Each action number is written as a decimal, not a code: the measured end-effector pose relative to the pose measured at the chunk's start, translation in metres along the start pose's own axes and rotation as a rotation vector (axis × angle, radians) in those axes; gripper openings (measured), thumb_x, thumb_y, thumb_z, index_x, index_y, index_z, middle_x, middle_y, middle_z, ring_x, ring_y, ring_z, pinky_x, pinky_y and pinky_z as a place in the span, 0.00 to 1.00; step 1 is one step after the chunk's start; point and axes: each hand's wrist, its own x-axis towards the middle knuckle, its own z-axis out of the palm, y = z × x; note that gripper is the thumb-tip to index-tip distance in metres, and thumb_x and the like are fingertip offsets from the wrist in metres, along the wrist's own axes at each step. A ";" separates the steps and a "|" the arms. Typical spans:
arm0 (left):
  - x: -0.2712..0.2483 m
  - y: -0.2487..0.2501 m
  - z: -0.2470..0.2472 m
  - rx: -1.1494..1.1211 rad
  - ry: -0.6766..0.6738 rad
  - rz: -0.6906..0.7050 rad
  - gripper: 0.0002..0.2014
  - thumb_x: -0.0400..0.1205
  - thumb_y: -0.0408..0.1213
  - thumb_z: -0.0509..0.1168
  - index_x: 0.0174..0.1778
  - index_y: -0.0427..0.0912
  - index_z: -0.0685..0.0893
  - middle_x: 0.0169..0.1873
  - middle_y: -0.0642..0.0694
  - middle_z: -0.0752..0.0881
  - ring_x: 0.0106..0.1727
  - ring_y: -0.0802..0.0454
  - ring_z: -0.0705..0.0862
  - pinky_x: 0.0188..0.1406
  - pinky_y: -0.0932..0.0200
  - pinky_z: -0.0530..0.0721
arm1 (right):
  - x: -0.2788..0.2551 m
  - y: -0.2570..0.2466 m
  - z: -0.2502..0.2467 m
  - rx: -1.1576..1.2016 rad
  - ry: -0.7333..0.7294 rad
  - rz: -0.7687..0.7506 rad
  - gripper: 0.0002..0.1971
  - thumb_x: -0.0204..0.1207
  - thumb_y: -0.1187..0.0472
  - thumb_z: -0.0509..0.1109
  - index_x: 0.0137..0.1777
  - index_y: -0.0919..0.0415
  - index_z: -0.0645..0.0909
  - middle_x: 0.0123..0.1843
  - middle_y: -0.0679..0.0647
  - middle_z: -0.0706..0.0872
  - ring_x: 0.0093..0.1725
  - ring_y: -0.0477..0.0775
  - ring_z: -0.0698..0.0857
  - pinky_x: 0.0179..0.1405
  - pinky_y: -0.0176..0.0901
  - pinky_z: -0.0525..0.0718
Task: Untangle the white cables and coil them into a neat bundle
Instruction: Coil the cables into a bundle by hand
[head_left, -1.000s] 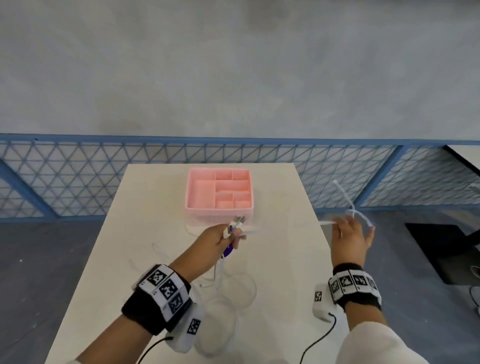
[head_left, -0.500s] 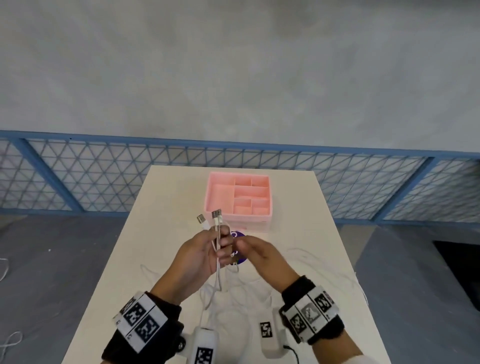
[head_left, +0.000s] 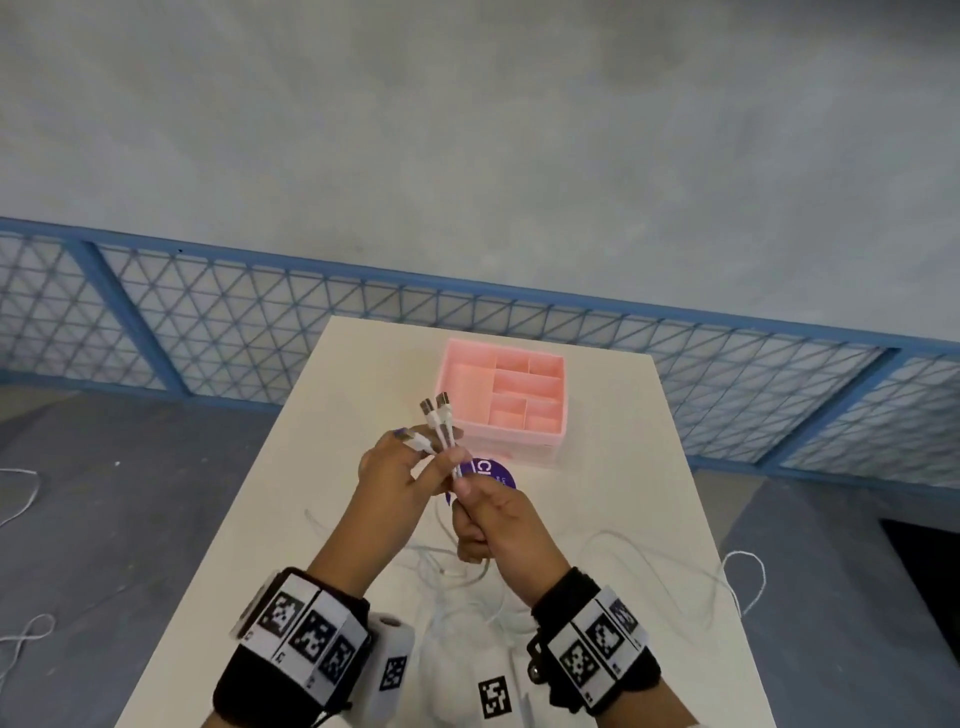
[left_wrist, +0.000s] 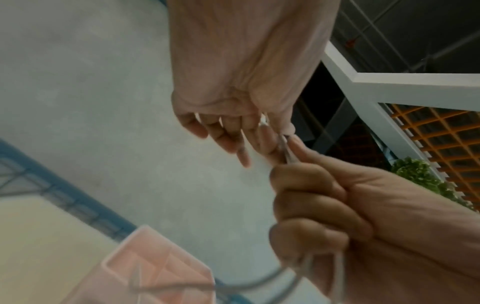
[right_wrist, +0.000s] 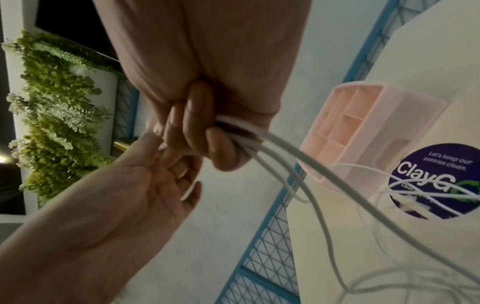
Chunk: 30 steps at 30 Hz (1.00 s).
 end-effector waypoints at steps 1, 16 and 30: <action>-0.003 0.000 0.002 -0.187 -0.023 -0.079 0.11 0.80 0.49 0.61 0.43 0.52 0.88 0.48 0.53 0.89 0.47 0.67 0.84 0.54 0.58 0.77 | 0.000 0.000 0.000 -0.017 0.008 -0.018 0.12 0.83 0.58 0.57 0.43 0.61 0.78 0.19 0.42 0.64 0.20 0.42 0.60 0.21 0.33 0.60; 0.022 0.017 -0.014 -0.887 -0.080 -0.154 0.18 0.86 0.42 0.48 0.31 0.43 0.70 0.19 0.55 0.68 0.20 0.58 0.69 0.25 0.66 0.77 | 0.017 -0.003 -0.019 -0.516 -0.263 -0.094 0.11 0.82 0.55 0.57 0.42 0.52 0.78 0.27 0.47 0.72 0.29 0.46 0.76 0.39 0.34 0.75; 0.032 -0.014 -0.056 -0.296 0.037 -0.310 0.17 0.86 0.40 0.53 0.31 0.43 0.76 0.23 0.51 0.68 0.21 0.56 0.63 0.15 0.68 0.62 | 0.047 -0.022 -0.069 -1.327 -0.170 -0.006 0.15 0.81 0.51 0.60 0.42 0.59 0.83 0.36 0.57 0.82 0.36 0.53 0.75 0.36 0.45 0.70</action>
